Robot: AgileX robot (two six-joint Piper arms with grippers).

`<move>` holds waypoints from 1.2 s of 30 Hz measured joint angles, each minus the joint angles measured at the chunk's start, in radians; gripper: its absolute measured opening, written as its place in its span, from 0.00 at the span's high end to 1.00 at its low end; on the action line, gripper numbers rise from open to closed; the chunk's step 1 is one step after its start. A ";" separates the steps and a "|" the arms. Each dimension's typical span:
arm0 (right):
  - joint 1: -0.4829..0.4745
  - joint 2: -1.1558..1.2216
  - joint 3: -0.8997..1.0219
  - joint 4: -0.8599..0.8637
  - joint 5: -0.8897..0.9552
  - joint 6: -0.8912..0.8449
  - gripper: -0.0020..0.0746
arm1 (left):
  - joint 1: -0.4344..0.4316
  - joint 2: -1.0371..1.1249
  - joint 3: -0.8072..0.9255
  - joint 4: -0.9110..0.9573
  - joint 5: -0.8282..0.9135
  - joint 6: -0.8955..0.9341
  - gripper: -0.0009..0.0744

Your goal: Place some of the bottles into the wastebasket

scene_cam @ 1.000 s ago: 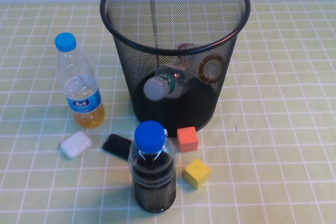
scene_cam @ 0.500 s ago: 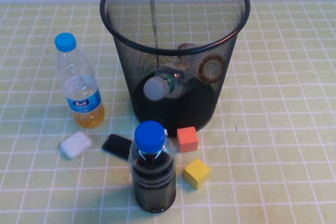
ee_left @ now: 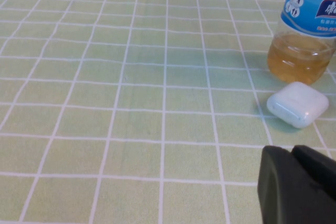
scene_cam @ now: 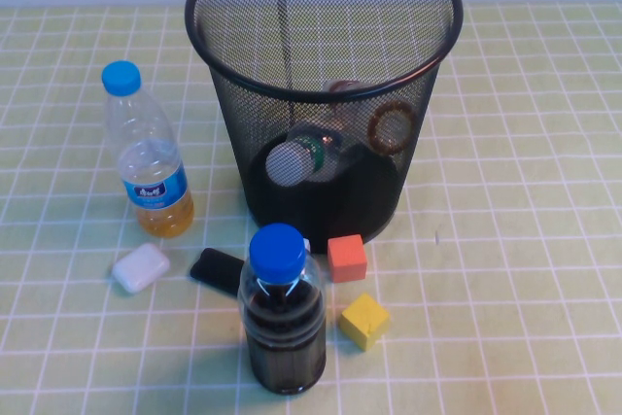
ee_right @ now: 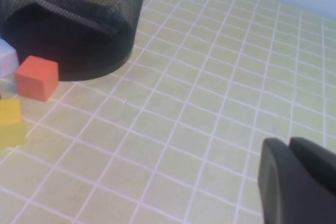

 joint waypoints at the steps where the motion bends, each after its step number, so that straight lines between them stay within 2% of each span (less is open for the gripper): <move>1: -0.013 -0.005 0.000 -0.013 -0.002 0.004 0.98 | 0.000 0.000 0.000 0.000 0.000 0.000 0.99; 3: -0.066 -0.029 0.000 -0.015 -0.002 0.011 0.98 | 0.000 0.000 0.000 0.000 0.000 0.000 0.99; 9: -0.326 -0.157 0.044 -0.015 -0.041 0.056 0.98 | 0.000 0.000 0.000 0.000 0.000 0.000 0.99; 17: -0.585 -0.278 0.297 0.078 -0.169 0.068 0.98 | 0.000 0.000 0.000 0.000 0.000 0.000 0.99; 22: -0.652 -0.280 0.347 0.189 -0.162 0.035 0.98 | 0.000 -0.002 0.000 -0.002 0.000 0.000 0.99; 28: -0.668 -0.280 0.347 0.342 -0.160 -0.206 0.98 | 0.000 -0.002 0.000 -0.002 0.000 0.000 0.99; 36: -0.668 -0.280 0.347 0.360 -0.160 -0.263 0.98 | 0.000 -0.002 0.000 -0.002 0.000 0.000 0.99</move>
